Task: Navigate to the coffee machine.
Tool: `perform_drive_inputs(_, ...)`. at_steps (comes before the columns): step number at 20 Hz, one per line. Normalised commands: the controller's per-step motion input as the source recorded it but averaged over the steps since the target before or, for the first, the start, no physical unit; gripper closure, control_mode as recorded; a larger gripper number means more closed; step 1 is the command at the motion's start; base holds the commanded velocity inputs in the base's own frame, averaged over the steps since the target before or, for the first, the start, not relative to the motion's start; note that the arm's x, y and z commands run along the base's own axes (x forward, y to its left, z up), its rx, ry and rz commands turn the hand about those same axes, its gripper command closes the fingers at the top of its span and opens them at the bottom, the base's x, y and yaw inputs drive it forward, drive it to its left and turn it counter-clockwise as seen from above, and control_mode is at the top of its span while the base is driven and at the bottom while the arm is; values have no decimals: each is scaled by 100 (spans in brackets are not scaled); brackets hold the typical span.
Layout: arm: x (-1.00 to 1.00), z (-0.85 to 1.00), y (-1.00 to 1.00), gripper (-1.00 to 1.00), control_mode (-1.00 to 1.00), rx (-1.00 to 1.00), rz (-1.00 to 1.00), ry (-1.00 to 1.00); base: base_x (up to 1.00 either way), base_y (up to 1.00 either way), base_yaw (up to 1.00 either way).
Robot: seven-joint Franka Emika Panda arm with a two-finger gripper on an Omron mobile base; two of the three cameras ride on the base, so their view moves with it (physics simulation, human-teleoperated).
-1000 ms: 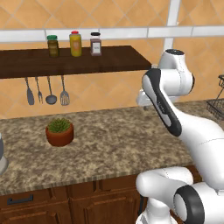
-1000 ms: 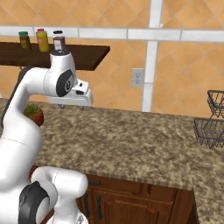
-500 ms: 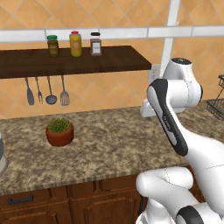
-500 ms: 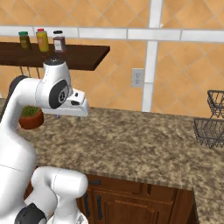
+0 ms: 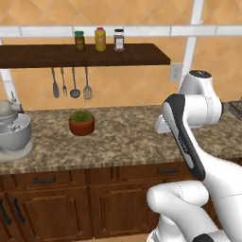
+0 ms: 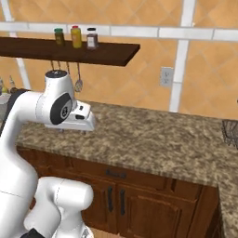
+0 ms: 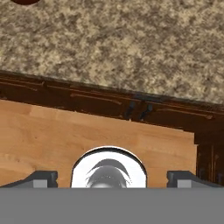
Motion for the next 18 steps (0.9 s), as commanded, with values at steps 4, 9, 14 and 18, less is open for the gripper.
perform_drive_inputs(4, 0, 0, 0, -100, 100, 0, 0, 0, -19, 75, 54)
perform_drive_inputs(9, 0, 0, 0, -100, 100, 0, 0, 0, -2, 75, 56)
perform_drive_inputs(14, 0, 0, 0, -100, 100, 0, 0, 0, 0, 78, 52)
perform_drive_inputs(18, 0, 0, 0, -100, 100, 0, 0, 0, 0, 77, 46)
